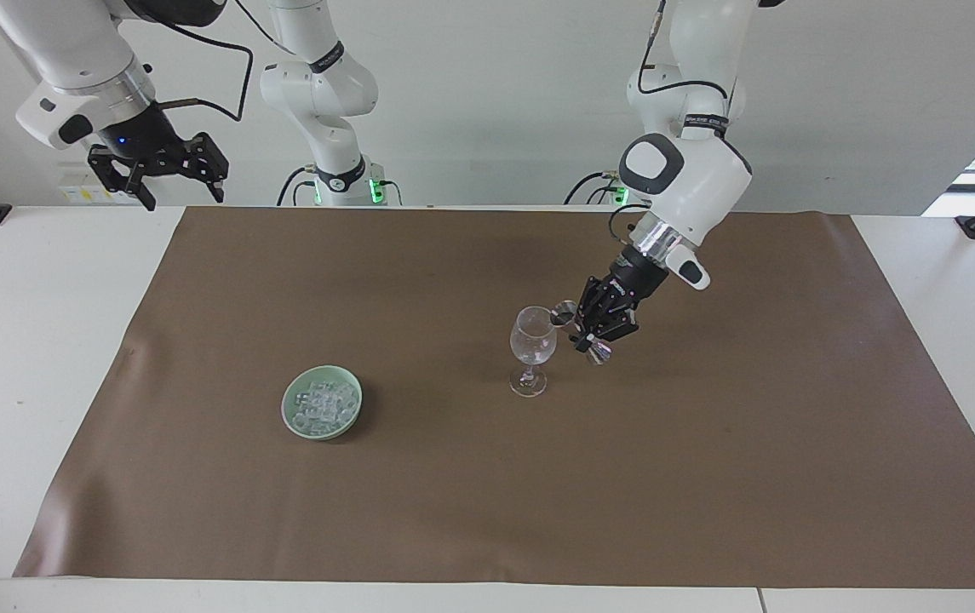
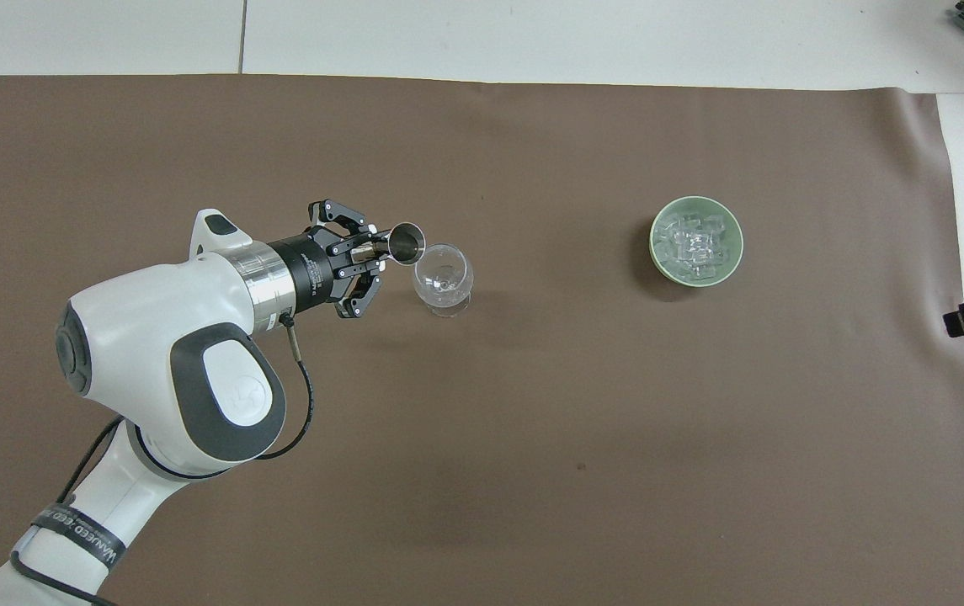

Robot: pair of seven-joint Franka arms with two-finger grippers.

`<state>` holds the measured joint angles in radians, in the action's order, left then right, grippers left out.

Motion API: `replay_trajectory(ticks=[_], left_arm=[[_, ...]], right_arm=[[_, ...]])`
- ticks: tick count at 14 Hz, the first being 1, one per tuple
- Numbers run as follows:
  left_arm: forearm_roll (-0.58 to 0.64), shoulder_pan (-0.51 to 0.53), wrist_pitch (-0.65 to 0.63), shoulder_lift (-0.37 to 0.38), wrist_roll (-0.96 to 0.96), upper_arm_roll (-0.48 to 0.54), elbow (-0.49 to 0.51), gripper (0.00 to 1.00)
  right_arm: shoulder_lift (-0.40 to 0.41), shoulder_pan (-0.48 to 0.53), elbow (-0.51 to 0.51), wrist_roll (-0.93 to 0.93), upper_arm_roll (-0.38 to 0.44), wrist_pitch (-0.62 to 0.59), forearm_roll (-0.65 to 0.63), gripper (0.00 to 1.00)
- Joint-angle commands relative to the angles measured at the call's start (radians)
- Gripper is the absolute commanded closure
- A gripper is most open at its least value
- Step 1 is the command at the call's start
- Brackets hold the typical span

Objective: Pour wine and add ice with both arms
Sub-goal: 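Tilt the silver cup over the clear glass with the left gripper, then tilt the silver cup further to pour into the glass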

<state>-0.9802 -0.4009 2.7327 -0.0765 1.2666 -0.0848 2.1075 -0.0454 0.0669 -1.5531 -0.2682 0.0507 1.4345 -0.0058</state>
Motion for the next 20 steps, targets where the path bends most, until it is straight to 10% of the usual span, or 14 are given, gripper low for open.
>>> replay_trajectory(ticks=[1, 20], left_arm=[[0.051, -0.015, 0.016, -0.011, 0.025, 0.011, -0.017, 1.0], [0.277, -0.022, 0.015, -0.009, 0.025, 0.011, -0.023, 1.0]], right_arm=[[-0.011, 0.002, -0.004, 0.0, -0.002, -0.006, 0.006, 0.0], [-0.011, 0.002, -0.004, 0.0, -0.002, -0.006, 0.006, 0.0]])
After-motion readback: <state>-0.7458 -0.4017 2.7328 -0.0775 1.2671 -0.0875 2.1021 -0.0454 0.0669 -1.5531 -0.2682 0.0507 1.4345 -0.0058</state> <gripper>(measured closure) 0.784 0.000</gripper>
